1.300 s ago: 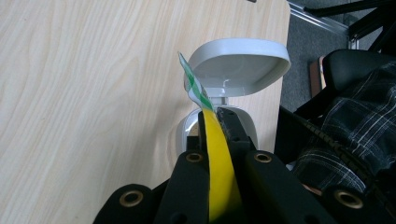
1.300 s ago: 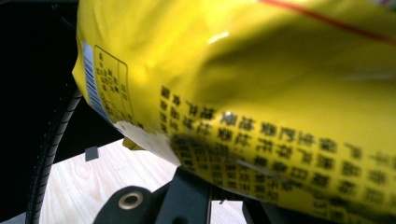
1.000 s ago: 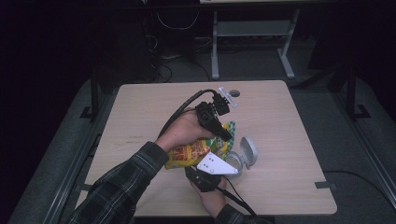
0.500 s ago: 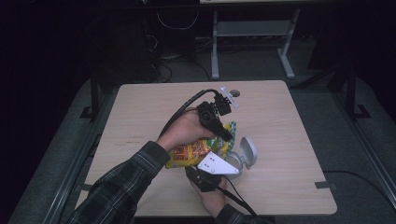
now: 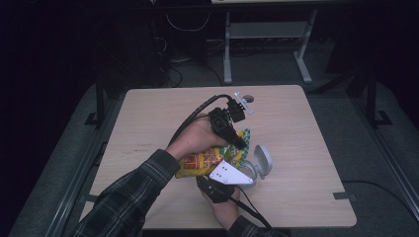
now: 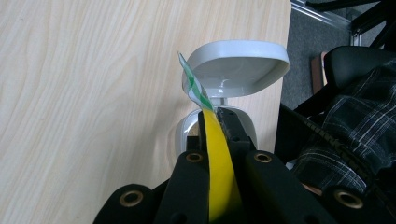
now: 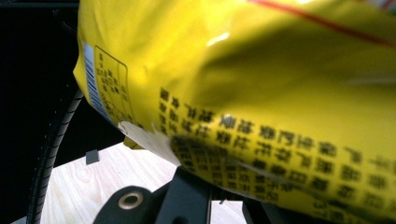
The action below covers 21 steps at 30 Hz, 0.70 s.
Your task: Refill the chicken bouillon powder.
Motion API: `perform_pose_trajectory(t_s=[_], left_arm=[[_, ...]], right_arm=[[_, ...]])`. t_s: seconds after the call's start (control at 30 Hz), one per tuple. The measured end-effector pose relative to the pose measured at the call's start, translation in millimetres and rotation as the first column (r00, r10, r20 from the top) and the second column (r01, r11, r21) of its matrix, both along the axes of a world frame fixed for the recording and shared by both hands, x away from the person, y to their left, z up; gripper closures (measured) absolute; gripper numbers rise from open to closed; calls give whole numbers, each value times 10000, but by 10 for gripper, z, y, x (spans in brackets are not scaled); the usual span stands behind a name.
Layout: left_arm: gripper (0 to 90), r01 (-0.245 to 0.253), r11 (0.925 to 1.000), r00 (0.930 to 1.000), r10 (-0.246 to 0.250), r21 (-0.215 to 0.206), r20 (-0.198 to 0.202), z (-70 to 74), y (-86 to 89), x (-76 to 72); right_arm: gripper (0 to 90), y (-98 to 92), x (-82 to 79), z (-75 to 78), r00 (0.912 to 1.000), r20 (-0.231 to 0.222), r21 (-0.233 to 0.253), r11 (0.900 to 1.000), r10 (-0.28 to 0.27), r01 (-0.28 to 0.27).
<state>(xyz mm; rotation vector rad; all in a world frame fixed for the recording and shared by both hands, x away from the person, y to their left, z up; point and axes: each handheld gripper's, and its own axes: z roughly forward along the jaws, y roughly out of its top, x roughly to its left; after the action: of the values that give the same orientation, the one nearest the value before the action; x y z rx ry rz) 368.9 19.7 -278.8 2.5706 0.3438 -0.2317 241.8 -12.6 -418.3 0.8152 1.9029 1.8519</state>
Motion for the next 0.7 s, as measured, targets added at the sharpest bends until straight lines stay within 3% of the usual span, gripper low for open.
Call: perform_pose_trajectory(t_s=[0.7], left_arm=[[899, 12, 10000, 10000, -12, 11, -45, -10, -4, -2]], right_arm=[[900, 4, 0, -5, 10000, -1, 7, 10000, -13, 13]])
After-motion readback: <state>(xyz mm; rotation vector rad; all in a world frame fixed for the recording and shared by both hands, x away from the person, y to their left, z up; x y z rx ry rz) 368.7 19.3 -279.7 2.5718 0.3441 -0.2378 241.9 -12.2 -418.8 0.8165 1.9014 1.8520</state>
